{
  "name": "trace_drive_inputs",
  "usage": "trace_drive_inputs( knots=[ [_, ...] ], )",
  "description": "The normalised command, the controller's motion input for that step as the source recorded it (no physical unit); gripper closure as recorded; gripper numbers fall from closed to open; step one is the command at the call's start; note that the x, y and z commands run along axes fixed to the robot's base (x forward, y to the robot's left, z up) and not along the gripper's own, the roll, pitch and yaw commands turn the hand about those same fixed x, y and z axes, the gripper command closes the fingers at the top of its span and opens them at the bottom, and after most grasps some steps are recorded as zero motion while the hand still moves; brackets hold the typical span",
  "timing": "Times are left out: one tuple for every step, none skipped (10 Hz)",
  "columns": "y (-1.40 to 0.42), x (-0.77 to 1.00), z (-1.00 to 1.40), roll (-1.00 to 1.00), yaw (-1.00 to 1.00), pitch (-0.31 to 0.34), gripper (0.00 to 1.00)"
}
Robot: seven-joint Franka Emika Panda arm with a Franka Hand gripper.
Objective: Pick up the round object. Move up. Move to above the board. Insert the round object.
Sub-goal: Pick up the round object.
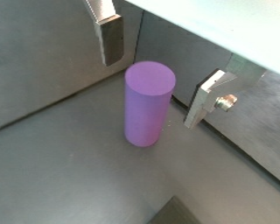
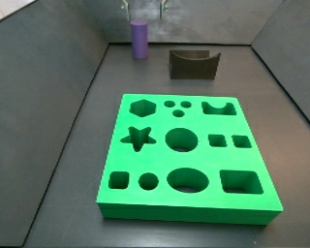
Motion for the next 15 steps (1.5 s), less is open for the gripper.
trace_drive_inputs(
  knots=[
    [0.4,-0.05,-0.57,0.0,0.22,-0.19,0.0],
    [0.37,-0.13,-0.62,0.03,0.23,-0.204,0.0],
    [0.3,0.0,-0.42,0.0,0.18,-0.134,0.0],
    [0.0,0.0,0.0,0.01,0.0,0.0,0.0],
    [0.0,-0.02,0.0,0.01,0.0,0.0,0.0],
    [0.0,0.0,0.0,0.0,0.0,0.0,0.0],
    [0.0,0.0,0.0,0.0,0.0,0.0,1.0],
    [0.0,0.0,0.0,0.0,0.0,0.0,1.0],
    [0.0,0.0,0.0,0.0,0.0,0.0,1.0],
    [0.0,0.0,0.0,0.0,0.0,0.0,1.0],
    [0.0,0.0,0.0,0.0,0.0,0.0,1.0],
    [0.0,0.0,0.0,0.0,0.0,0.0,1.0],
    [0.0,0.0,0.0,0.0,0.0,0.0,1.0],
    [0.0,0.0,0.0,0.0,0.0,0.0,1.0],
    [0.0,0.0,0.0,0.0,0.0,0.0,1.0]
  ],
)
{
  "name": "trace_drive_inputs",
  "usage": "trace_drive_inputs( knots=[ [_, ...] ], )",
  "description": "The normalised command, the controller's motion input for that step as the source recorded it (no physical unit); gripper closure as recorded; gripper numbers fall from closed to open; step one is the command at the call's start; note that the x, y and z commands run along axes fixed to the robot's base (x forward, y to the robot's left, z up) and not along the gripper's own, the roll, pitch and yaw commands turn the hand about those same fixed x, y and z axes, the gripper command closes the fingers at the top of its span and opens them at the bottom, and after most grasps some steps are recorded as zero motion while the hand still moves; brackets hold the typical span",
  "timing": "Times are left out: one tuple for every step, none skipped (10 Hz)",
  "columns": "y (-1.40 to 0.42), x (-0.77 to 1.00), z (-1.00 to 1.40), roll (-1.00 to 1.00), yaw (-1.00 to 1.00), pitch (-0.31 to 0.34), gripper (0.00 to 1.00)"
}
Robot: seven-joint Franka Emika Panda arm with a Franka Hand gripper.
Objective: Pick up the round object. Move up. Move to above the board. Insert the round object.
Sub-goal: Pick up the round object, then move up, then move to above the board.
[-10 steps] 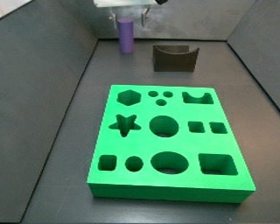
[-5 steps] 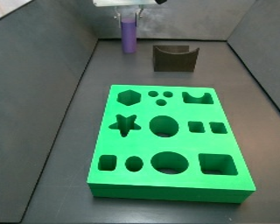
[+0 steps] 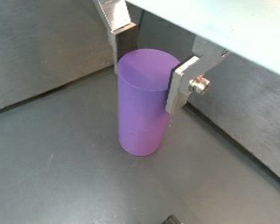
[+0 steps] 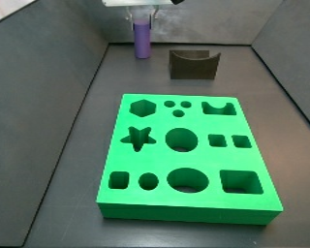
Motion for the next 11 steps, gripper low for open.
trace_drive_inputs(
  knots=[
    [0.0,0.0,0.0,0.0,0.0,0.0,1.0],
    [0.0,0.0,0.0,0.0,0.0,0.0,1.0],
    [0.0,0.0,0.83,0.0,0.0,0.0,1.0],
    [0.03,-0.05,0.8,0.0,0.05,0.013,1.0],
    [0.02,-0.05,0.65,0.02,0.03,0.023,1.0],
    [0.01,-0.04,0.51,0.04,0.02,0.028,1.0],
    [0.0,-0.03,0.35,0.07,0.01,0.039,1.0],
    [0.3,-0.16,1.0,-0.17,0.19,-0.005,1.0],
    [0.31,-0.16,1.0,-0.15,0.18,0.003,1.0],
    [0.28,-0.15,1.0,-0.14,0.11,0.01,1.0],
    [0.26,-0.14,1.0,-0.11,0.06,0.018,1.0]
  ],
)
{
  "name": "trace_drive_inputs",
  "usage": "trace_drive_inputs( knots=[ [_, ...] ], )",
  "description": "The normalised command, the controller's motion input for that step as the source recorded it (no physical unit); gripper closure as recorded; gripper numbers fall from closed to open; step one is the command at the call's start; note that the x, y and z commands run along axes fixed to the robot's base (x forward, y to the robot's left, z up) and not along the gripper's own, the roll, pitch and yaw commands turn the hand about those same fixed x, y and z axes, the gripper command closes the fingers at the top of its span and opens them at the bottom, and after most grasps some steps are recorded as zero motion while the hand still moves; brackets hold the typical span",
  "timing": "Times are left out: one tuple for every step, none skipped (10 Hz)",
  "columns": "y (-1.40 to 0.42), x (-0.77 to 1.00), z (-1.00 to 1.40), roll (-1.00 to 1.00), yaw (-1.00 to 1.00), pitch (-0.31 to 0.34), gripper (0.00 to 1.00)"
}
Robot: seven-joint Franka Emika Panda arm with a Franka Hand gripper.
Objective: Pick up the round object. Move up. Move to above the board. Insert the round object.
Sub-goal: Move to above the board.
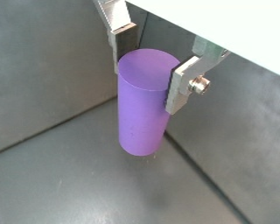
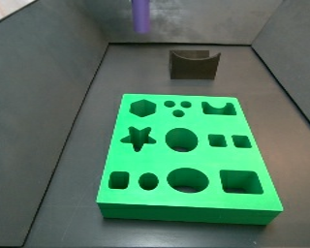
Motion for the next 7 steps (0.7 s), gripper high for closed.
trace_drive_inputs(
  knots=[
    [0.26,-0.14,1.0,-0.09,0.03,0.031,1.0],
    [0.23,-0.12,1.0,-0.05,-0.01,0.059,1.0],
    [0.22,-0.11,1.0,-0.03,-0.02,0.065,1.0],
    [0.19,-0.09,1.0,-0.02,-0.03,0.073,1.0],
    [0.18,-0.08,1.0,-0.02,-0.03,0.083,1.0],
    [0.16,-0.07,1.0,-0.01,-0.02,0.081,1.0],
    [0.14,-0.06,1.0,-0.01,-0.02,0.079,1.0]
  ],
)
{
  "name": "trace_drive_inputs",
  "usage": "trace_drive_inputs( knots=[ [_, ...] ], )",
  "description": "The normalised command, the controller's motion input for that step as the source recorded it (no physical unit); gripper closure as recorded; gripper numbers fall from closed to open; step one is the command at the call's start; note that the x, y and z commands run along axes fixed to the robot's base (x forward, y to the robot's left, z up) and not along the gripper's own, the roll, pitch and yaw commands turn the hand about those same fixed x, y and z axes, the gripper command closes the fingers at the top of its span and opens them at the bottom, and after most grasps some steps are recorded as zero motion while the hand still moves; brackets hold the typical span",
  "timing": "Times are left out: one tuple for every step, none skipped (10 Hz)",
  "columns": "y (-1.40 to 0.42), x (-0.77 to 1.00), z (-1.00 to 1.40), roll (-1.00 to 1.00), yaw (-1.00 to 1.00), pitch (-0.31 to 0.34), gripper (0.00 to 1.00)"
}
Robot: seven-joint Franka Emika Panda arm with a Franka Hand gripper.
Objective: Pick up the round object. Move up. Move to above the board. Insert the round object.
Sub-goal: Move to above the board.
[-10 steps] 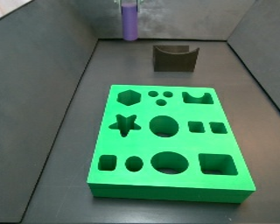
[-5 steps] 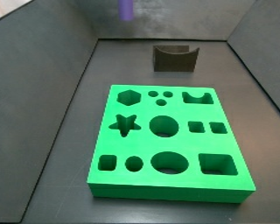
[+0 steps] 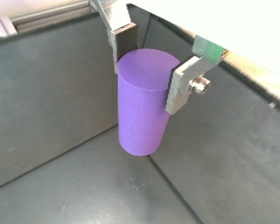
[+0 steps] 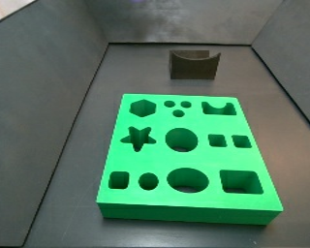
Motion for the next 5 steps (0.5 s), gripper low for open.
trace_drive_inputs(
  knots=[
    [0.1,-0.04,0.86,-0.01,-0.02,0.082,1.0],
    [0.06,-0.02,0.64,0.0,-0.01,0.078,1.0],
    [0.04,-0.01,0.48,0.01,-0.01,0.08,1.0],
    [0.02,-0.01,0.27,0.01,0.0,0.082,1.0],
    [-1.0,0.11,0.06,0.03,-0.86,0.439,1.0]
  ],
)
